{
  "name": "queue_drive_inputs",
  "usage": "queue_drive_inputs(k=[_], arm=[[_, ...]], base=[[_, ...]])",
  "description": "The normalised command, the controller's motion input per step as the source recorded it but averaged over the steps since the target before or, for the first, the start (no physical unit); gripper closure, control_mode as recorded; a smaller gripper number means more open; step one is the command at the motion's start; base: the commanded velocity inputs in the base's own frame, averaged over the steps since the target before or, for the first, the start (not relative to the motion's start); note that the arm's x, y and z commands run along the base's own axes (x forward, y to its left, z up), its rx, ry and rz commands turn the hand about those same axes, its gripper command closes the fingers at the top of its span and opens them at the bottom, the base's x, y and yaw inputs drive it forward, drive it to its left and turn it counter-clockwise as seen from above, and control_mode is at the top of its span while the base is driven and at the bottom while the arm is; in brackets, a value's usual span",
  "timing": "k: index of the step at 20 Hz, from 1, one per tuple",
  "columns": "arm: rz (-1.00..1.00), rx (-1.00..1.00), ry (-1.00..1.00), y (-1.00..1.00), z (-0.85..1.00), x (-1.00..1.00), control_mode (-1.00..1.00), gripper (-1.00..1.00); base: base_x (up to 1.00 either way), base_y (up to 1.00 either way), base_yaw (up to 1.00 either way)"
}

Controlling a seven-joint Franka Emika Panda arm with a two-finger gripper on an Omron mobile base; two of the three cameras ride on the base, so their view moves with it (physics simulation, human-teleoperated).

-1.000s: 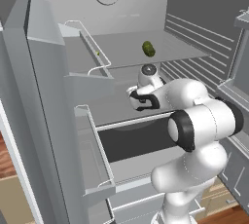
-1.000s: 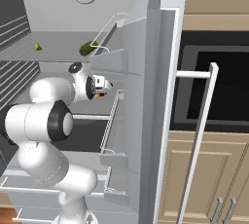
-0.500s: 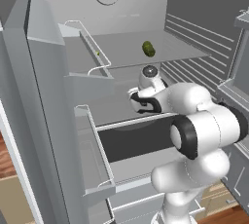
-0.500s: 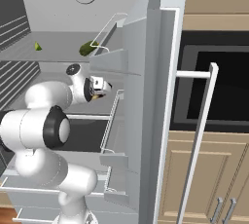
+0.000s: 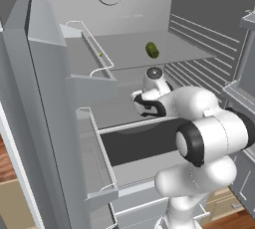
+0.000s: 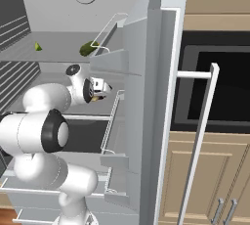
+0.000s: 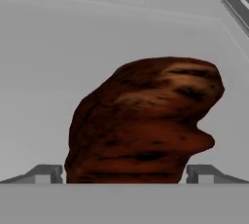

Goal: Gather the lemon wedge and cucumber from the fridge and place them on a tray on the dining counter. Then gather the fish and steak from the fridge and place them on the other tray.

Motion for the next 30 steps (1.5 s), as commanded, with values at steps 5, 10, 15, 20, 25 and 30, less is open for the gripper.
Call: queue_drive_inputs(k=[5, 10, 15, 20, 25, 30], arm=[[0.00, 0.02, 0.08, -0.12, 0.00, -0.09, -1.00, -1.00], [0.00, 0.03, 0.04, -0.10, -0.20, -0.26, -1.00, 1.00], [0.00, 0.00, 0.01, -0.01, -0.10, -0.07, -1.00, 1.00], [0.00, 0.00, 0.00, 0.00, 0.00, 0.00, -1.00, 1.00], [0.00, 0.00, -0.03, 0.00, 0.24, -0.10, -1.00, 1.00], [0.00, 0.00, -0.05, 0.00, 0.54, -0.51, -1.00, 1.00]], base=[[0.00, 0.00, 0.00], [0.00, 0.00, 0.00], [0.00, 0.00, 0.00], [0.00, 0.00, 0.00], [0.00, 0.00, 0.00], [0.00, 0.00, 0.00]])
